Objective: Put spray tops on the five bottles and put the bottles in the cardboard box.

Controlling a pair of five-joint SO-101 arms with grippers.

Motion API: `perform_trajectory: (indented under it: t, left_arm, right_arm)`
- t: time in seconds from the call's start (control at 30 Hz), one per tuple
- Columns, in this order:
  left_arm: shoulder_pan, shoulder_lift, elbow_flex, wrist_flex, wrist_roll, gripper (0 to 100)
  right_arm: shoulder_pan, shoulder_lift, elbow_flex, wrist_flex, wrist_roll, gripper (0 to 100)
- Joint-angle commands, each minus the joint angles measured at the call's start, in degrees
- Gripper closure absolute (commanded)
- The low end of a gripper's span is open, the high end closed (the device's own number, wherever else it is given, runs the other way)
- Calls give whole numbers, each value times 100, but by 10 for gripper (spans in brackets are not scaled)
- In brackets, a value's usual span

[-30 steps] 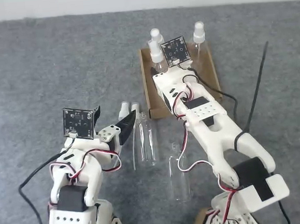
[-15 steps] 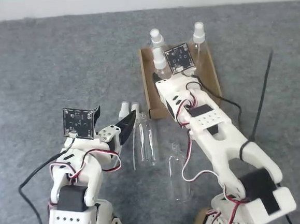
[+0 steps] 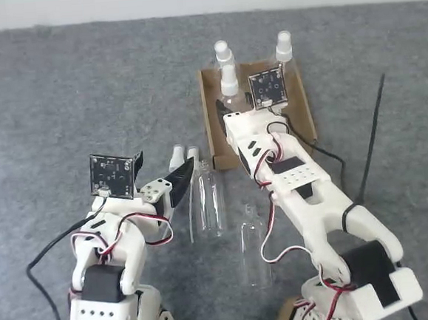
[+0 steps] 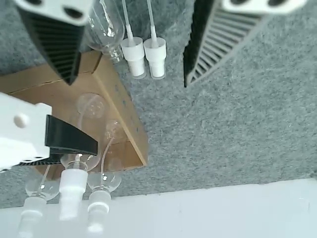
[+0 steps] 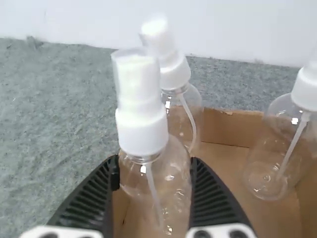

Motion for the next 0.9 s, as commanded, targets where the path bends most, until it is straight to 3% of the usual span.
perform_trajectory:
  t: [0.0,0.4,0.87]
  left_arm:
    - [-18,-70,-31,-158,9,692]
    - [-18,-70,-31,-158,9,692]
    - [-18,-70,-31,-158,9,692]
  right_arm:
    - [-40,-338,-70,-295,-88,993]
    - [-48,189,-70,-989,-70,993]
    - [-224,215,-70,-453,-114,993]
